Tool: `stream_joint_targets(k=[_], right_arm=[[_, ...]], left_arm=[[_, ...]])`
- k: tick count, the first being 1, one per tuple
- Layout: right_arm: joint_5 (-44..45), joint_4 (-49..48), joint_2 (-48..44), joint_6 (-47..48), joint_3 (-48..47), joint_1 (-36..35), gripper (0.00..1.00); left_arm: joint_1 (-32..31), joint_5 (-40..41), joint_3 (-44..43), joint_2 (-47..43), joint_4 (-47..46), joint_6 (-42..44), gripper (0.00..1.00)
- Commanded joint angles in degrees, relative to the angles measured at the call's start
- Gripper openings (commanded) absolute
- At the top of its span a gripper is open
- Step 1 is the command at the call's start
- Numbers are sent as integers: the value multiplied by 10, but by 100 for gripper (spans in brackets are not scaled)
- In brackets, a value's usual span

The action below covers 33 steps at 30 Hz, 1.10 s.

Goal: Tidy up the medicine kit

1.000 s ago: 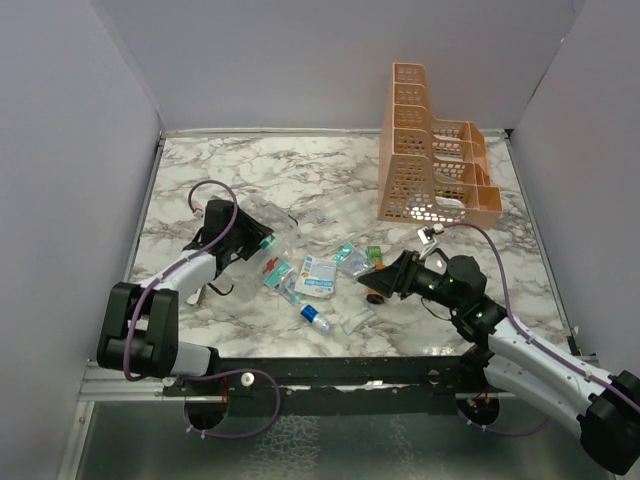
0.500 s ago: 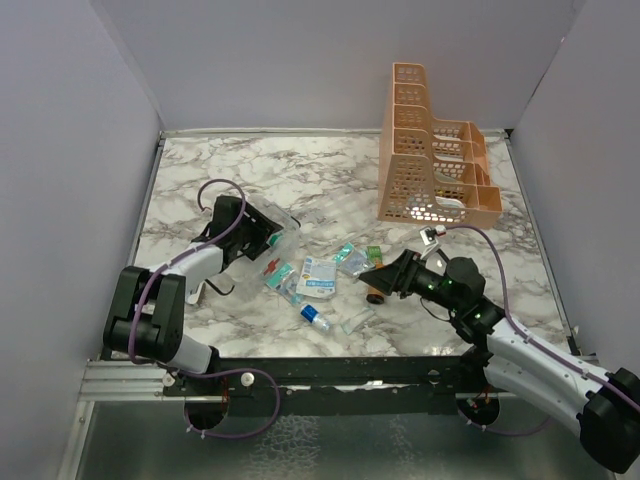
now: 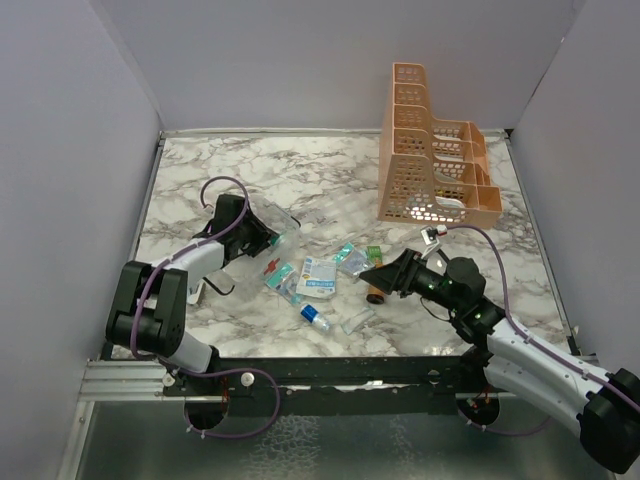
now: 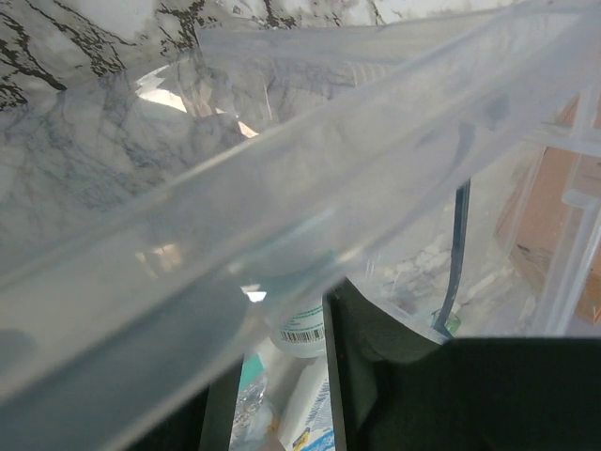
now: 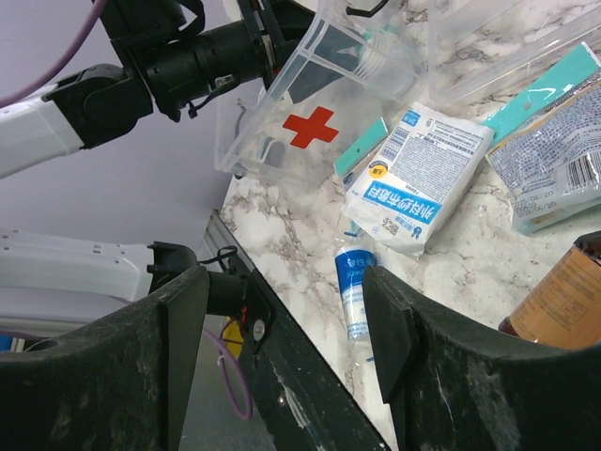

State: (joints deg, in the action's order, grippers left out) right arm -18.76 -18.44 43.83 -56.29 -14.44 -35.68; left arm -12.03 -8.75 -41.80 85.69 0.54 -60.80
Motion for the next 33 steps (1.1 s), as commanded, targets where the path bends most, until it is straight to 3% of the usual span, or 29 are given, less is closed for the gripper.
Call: stream_joint_targets(k=[1, 12, 20, 26, 30, 33], right_arm=[[24, 6, 2, 12, 0, -3, 66], [73, 116, 16, 18, -35, -3, 62], [191, 298, 46, 15, -96, -3, 63], [262, 411, 115, 3, -152, -3, 68], [224, 401, 144, 31, -154, -3, 69], [189, 369, 160, 54, -147, -3, 69]], left_arm=[[-1, -2, -12, 14, 9, 25, 38], [-21, -44, -23, 30, 4, 67, 32], [-20, 28, -76, -28, 115, 173, 62], [-19, 60, -135, -84, 197, 233, 68], [-19, 52, -149, -141, 226, 275, 70], [-19, 16, -146, -185, 223, 303, 77]])
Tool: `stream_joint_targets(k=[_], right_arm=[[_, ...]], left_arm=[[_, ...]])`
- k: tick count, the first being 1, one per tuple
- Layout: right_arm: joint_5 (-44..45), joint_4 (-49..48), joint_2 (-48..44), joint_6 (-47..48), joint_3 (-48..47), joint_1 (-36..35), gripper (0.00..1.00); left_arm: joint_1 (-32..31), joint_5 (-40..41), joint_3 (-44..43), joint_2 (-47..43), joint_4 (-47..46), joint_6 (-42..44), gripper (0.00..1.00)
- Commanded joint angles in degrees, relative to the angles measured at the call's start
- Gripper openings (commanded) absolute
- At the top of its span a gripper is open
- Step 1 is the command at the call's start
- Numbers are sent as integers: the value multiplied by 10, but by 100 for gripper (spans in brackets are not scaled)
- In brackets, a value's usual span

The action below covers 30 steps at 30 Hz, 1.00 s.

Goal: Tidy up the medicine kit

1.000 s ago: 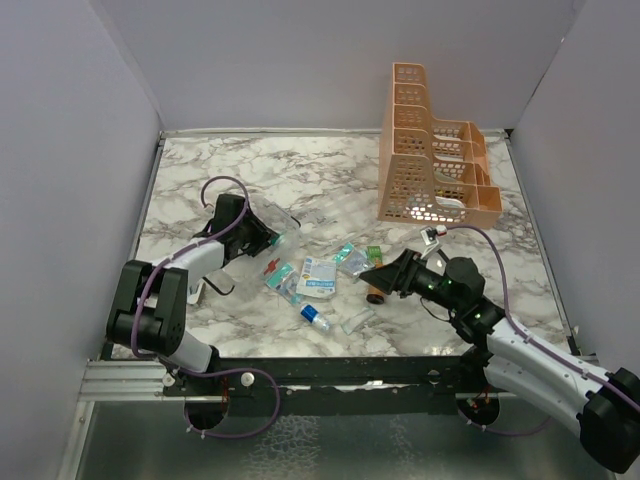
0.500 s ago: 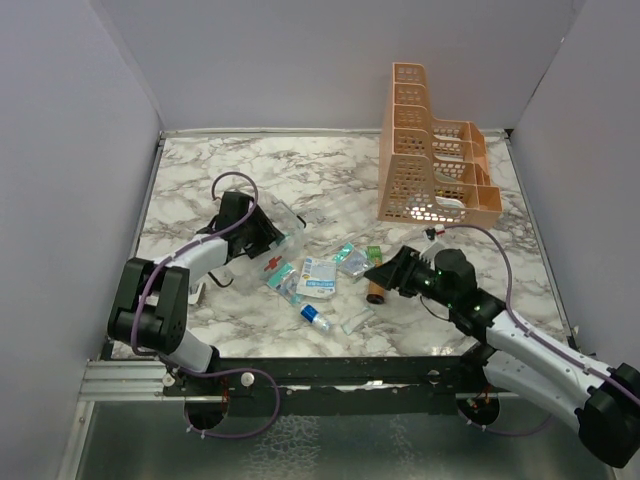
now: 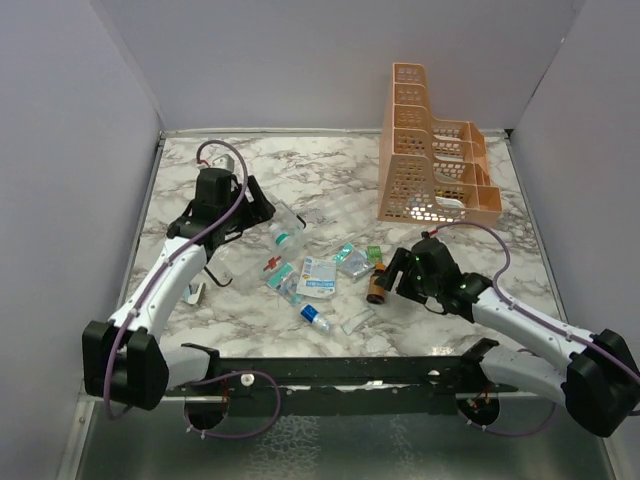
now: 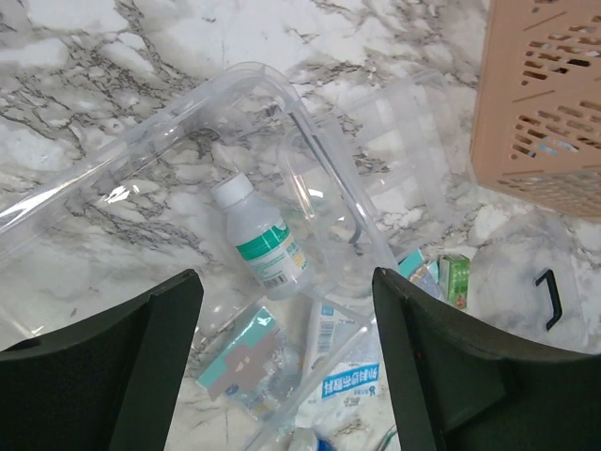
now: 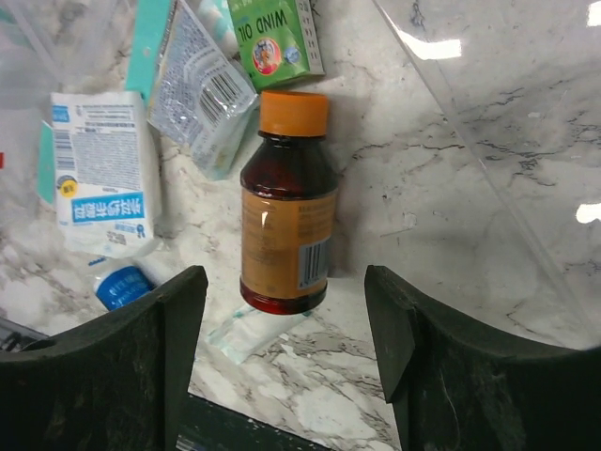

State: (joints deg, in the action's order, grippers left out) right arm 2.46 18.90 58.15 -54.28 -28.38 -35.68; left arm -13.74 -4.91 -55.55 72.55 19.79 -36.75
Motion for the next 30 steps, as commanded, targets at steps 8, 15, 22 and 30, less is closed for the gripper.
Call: stream_joint_targets(k=[8, 15, 22, 30], right_arm=[[-78, -30, 88, 51, -18, -2, 63], [-98, -70, 102, 54, -1, -3, 59], [-103, -112, 130, 81, 5, -3, 56], [-58, -139, 136, 77, 18, -3, 34]], left_arm=[[-3, -159, 86, -138, -57, 93, 95], [-2, -186, 105, -175, -90, 82, 97], [-2, -194, 107, -176, -94, 82, 97], [-2, -216, 116, -187, -121, 87, 98]])
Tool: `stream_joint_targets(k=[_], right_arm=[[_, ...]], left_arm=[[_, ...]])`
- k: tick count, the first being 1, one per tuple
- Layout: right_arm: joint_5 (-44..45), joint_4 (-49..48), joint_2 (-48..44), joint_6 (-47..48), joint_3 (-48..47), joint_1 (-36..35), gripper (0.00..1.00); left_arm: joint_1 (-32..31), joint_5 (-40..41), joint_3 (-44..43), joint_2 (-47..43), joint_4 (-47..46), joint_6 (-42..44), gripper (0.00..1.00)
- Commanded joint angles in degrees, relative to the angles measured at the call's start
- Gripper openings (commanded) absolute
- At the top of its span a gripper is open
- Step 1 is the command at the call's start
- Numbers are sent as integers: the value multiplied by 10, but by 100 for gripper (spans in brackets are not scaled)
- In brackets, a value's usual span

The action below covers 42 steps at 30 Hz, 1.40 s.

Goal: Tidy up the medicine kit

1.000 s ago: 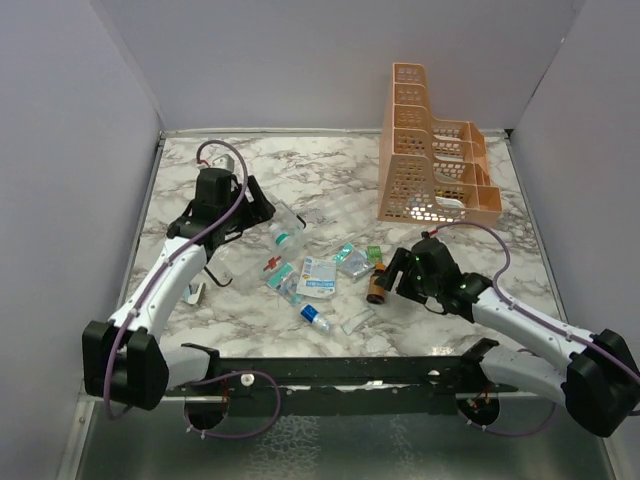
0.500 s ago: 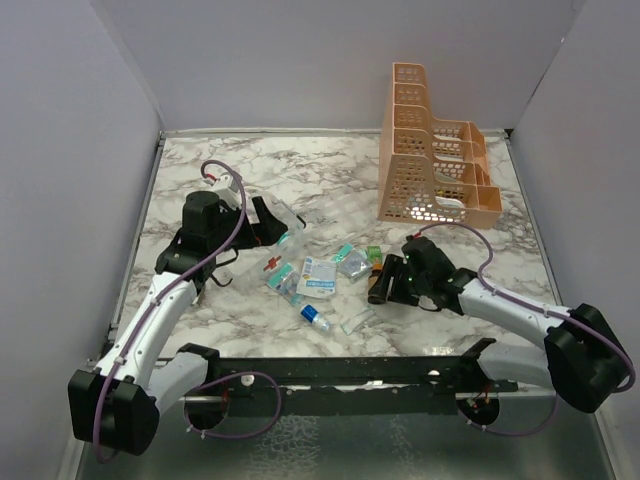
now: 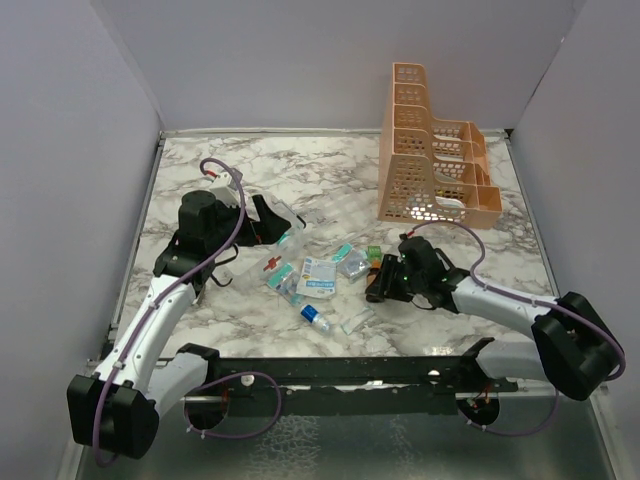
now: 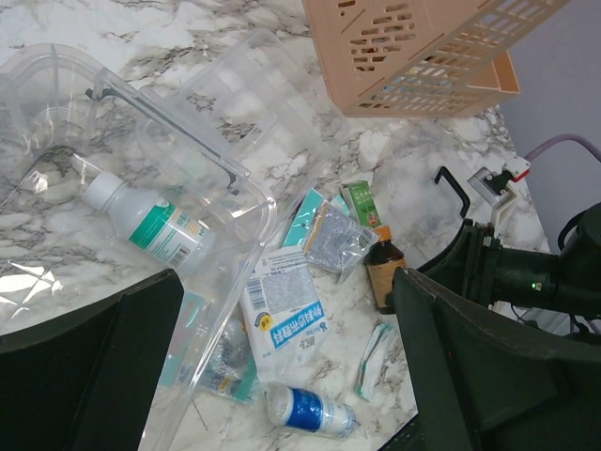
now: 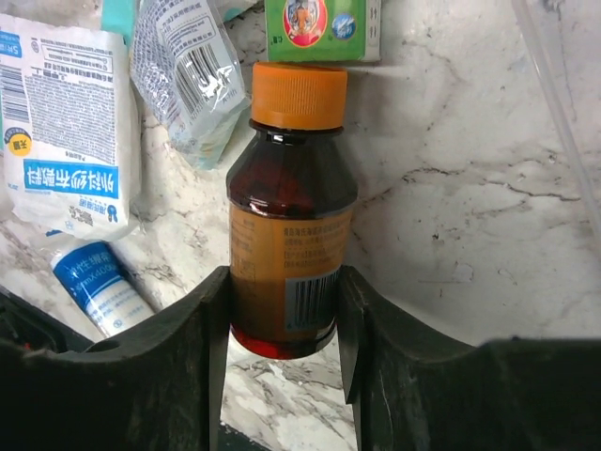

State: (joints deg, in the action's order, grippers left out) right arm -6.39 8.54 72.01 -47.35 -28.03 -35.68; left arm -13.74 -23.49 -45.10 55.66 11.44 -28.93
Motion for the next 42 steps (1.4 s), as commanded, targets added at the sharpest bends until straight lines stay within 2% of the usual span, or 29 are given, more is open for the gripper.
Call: stream_joint_targets(k=[1, 10, 16, 21, 27, 29, 30, 32, 36, 42], right_arm=[[27, -38, -11, 10, 16, -3, 32], [-35, -69, -193, 54, 38, -3, 30], [-138, -121, -216, 106, 32, -3, 30], [-209, -216, -220, 103, 57, -3, 30], [-229, -267, -220, 88, 83, -3, 30], [-237, -277, -222, 86, 88, -3, 30], [-242, -282, -225, 85, 91, -3, 30], [-245, -292, -233, 85, 99, -3, 30], [-250, -298, -239, 90, 102, -3, 30], [-266, -315, -236, 93, 106, -3, 30]], left_arm=[[-2, -36, 14, -21, -45, 9, 98], [-3, -122, 20, -31, -81, 23, 99], [-10, -225, 19, -34, -108, -27, 99], [-71, -195, 19, -11, -127, -70, 99], [-155, -125, 23, 40, -142, -122, 98], [-167, -124, 40, 58, -184, -174, 92], [-171, -142, 48, 70, -224, -218, 90], [-186, -163, 55, 96, -274, -252, 87], [-224, -136, 53, 125, -266, -249, 89], [-264, -165, 32, 187, -267, -250, 87]])
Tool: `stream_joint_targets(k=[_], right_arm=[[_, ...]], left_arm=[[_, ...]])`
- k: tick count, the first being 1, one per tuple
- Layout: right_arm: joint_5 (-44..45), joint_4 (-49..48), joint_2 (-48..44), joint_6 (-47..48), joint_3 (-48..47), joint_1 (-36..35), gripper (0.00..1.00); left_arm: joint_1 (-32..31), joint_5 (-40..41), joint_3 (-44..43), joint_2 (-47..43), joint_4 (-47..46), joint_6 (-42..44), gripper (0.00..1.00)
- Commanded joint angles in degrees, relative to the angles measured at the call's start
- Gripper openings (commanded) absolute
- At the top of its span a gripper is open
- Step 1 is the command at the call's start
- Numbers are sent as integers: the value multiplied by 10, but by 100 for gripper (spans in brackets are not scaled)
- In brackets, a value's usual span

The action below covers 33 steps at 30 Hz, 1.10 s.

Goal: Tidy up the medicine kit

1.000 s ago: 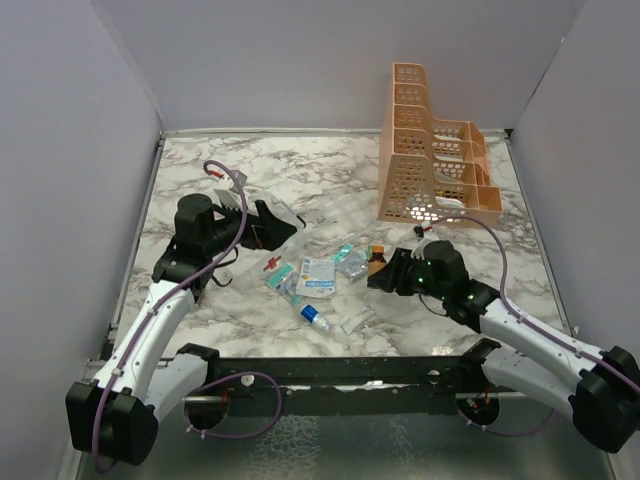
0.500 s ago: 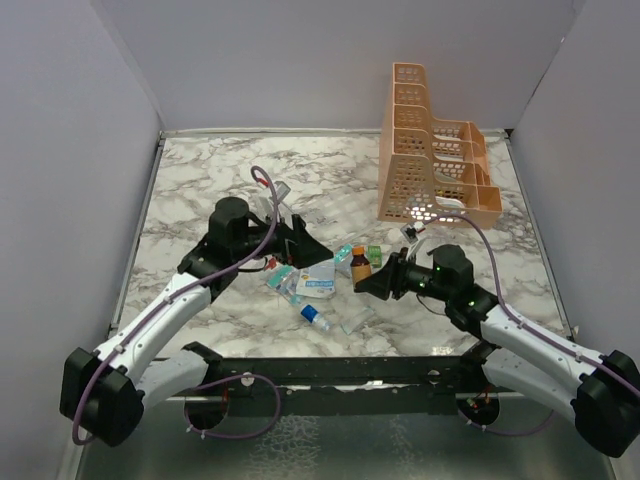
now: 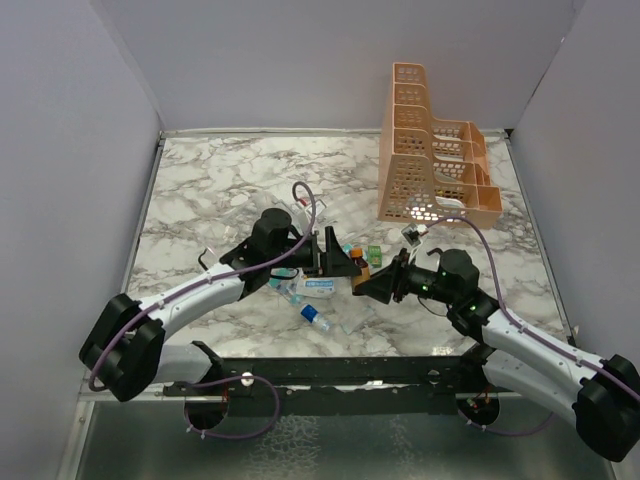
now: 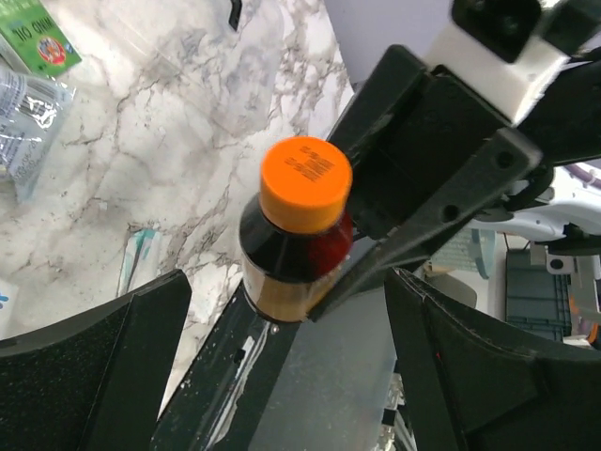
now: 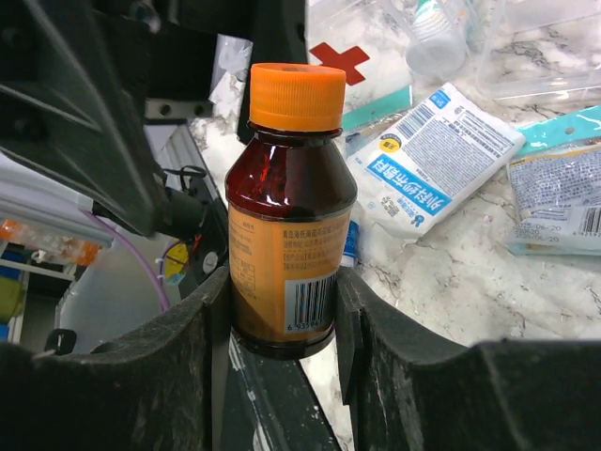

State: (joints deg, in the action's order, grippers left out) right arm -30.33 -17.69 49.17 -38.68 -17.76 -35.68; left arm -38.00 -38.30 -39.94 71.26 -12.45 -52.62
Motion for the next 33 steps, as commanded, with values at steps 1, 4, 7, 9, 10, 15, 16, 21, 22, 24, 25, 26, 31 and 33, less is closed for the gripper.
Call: stream_joint_targets(k=[1, 4, 7, 9, 10, 15, 16, 21, 22, 24, 25, 26, 31, 33], right_arm=[[-27, -52, -7, 7, 3, -2, 30], [-28, -39, -6, 10, -2, -3, 30], [-46, -32, -9, 12, -5, -3, 30], [-47, -27, -10, 14, -4, -3, 30], [-47, -22, -11, 17, -4, -3, 30], [-48, -31, -12, 10, -4, -3, 30], [-50, -35, -12, 7, -4, -3, 30], [-54, -35, 2, 7, -12, -3, 30], [-52, -35, 4, 3, -14, -3, 30], [-45, -35, 6, -12, -18, -3, 36], [-41, -37, 5, -21, -18, -2, 41], [-35, -38, 2, -28, -17, -3, 45], [5, -11, -29, -50, -13, -3, 67], [24, 12, -46, -56, -19, -3, 70]], left_arm=[[-28, -15, -24, 36, -28, -10, 86], [-42, -2, -30, 44, -25, -7, 79], [-43, 17, -27, 45, -25, -13, 73], [-44, 31, -24, 42, -25, -20, 73], [-45, 39, -21, 41, -25, -22, 72], [-45, 69, -18, 33, -20, -10, 65], [-45, 74, -19, 30, -17, -6, 63], [-45, 78, -15, 22, -18, 0, 50], [-45, 83, -15, 20, -16, 0, 46], [-45, 93, -16, 13, -15, 3, 41], [-45, 102, -20, 8, -8, 9, 40], [-45, 114, -24, 3, 5, 16, 38], [-44, 148, -43, -15, 47, 42, 35], [-41, 155, -57, -17, 71, 53, 34]])
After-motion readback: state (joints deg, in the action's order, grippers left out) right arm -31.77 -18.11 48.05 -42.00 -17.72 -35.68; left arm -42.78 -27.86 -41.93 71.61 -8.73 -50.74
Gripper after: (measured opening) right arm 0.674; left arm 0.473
